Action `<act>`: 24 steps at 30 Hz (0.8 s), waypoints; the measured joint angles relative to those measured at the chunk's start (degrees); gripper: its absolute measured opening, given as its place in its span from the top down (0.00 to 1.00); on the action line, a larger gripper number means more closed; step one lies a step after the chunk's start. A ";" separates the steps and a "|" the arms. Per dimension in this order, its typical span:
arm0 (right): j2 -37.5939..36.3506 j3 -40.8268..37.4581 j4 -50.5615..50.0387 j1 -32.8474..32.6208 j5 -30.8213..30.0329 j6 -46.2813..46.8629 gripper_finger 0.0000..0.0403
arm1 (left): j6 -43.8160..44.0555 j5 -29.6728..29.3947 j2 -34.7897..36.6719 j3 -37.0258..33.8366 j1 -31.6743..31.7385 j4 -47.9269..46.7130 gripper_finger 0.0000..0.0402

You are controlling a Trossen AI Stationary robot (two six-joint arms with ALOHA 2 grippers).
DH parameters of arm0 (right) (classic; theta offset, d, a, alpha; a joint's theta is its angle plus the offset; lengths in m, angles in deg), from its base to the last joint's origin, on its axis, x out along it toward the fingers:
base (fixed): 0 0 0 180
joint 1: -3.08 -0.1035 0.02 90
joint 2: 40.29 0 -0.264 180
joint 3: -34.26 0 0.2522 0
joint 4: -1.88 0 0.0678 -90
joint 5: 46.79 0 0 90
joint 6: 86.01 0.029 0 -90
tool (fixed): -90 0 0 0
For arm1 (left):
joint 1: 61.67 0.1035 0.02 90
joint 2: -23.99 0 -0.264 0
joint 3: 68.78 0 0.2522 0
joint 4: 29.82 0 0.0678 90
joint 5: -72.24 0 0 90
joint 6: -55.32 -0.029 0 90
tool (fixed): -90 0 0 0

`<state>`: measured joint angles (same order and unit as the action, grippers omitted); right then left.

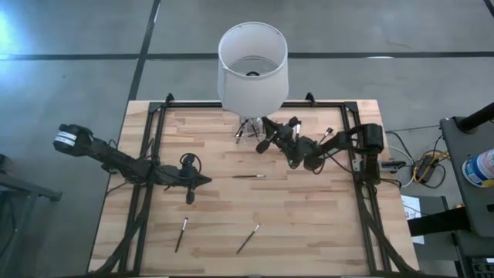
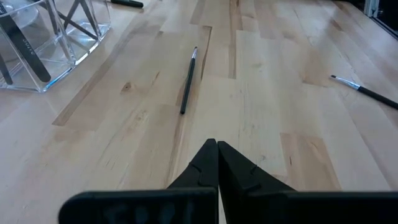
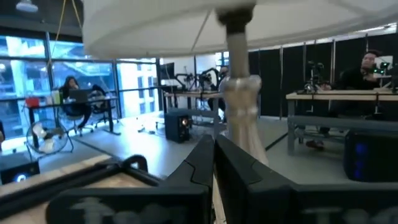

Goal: Put items in baskets/containers
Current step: Put the black eyeshadow brush into the transparent organizer

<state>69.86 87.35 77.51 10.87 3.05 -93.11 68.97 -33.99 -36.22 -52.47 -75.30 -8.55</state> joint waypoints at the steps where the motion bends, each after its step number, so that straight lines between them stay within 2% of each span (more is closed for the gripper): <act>1: 0.63 0.17 -0.03 0.00 0.03 0.01 0.98 | 0.01 0.00 0.00 0.00 -0.02 0.00 1.00; 7: 1.13 0.74 -1.48 0.08 -1.38 -0.93 0.98 | 0.02 0.00 -0.02 0.00 -0.02 0.01 1.00; 14: -2.30 0.80 -13.03 0.37 -2.34 2.83 0.98 | 0.04 0.00 0.00 0.00 -0.02 0.02 1.00; 24: -6.30 0.78 -22.99 0.40 -3.52 5.48 0.98 | 0.37 0.00 0.00 0.00 -0.02 0.02 1.00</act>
<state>63.56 88.14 54.52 11.27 -0.47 -87.63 69.34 -33.99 -36.21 -52.47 -75.32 -8.54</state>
